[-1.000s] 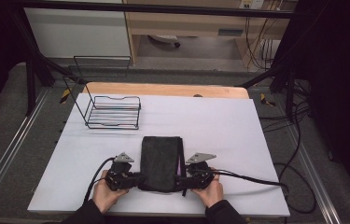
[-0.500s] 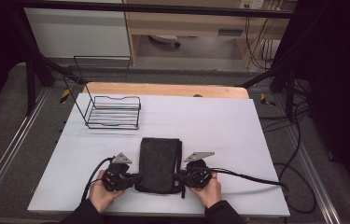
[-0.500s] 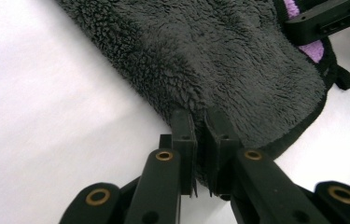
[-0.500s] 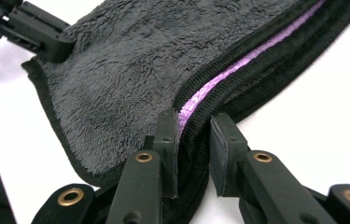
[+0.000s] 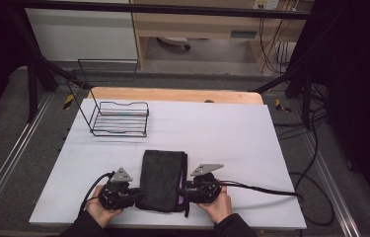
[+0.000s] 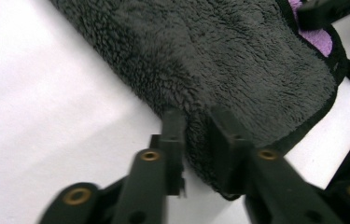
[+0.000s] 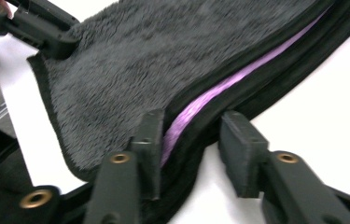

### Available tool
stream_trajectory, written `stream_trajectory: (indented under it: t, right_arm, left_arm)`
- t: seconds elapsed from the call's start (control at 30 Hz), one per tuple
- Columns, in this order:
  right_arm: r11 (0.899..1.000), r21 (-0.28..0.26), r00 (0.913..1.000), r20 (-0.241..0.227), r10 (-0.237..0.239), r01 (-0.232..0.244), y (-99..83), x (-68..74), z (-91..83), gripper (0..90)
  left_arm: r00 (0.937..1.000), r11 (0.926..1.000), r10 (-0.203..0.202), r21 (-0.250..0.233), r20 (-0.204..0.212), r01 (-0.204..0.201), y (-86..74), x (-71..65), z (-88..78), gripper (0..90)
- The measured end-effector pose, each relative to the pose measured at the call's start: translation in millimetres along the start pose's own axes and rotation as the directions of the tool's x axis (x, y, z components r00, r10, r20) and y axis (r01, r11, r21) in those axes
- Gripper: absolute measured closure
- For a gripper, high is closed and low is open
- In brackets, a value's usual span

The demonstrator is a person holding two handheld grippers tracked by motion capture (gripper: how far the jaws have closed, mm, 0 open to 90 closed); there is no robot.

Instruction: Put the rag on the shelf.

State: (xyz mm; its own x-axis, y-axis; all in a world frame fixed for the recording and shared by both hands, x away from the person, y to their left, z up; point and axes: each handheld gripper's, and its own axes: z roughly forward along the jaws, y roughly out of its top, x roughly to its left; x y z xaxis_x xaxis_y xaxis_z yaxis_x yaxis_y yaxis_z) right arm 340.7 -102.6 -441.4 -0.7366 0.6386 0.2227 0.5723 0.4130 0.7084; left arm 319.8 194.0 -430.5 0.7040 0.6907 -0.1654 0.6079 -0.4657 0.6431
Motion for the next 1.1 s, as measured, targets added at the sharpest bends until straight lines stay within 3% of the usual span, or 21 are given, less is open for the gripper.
stream_trajectory:
  t: [0.2, 0.33, 0.47, 0.63, 0.9, 1.0, 1.1]
  right_arm:
    - [0.996, -0.093, 1.0, 0.006, 0.006, -0.006, 3.8, -16.0, -14.7, 29.8]
    - [0.995, -0.098, 0.9993, 0.035, -0.014, 0.018, 5.0, -23.5, -16.7, 16.8]
    - [0.994, -0.111, 0.999, 0.044, -0.007, 0.012, 7.2, -27.8, -16.8, 11.5]
    - [0.994, -0.113, 0.9992, 0.039, 0.008, -0.004, 9.5, -31.7, -14.7, 8.5]
    - [0.994, -0.106, 0.9987, 0.05, 0.011, -0.006, 12.2, -36.6, -11.4, 5.7]
    - [0.994, -0.107, 0.9982, 0.057, 0.015, -0.009, 13.2, -38.0, -11.8, 4.9]
    - [0.994, -0.112, 0.9976, 0.064, 0.024, -0.017, 14.0, -39.0, -12.9, 4.4]
  left_arm:
    - [1.0, 0.9973, 0.004, -0.073, -0.001, -0.004, 4.3, 11.7, -5.9, 51.7]
    - [0.9999, 0.9958, -0.008, -0.091, -0.01, 0.007, 8.2, 20.5, -4.7, 39.0]
    - [0.9999, 0.9949, -0.009, -0.101, -0.008, 0.008, 14.1, 28.1, -3.6, 27.3]
    - [0.9987, 0.9946, 0.008, -0.103, -0.051, -0.014, 27.9, 34.6, -1.3, 15.8]
    - [0.9983, 0.9941, 0.0, -0.108, -0.059, -0.006, 54.7, 47.7, 9.1, 10.4]
    - [0.9973, 0.9963, -0.046, -0.075, -0.057, 0.042, 62.7, 49.9, 13.7, 9.0]
    - [0.9948, 0.9967, -0.05, -0.069, -0.088, 0.044, 64.5, 50.7, 15.4, 10.4]
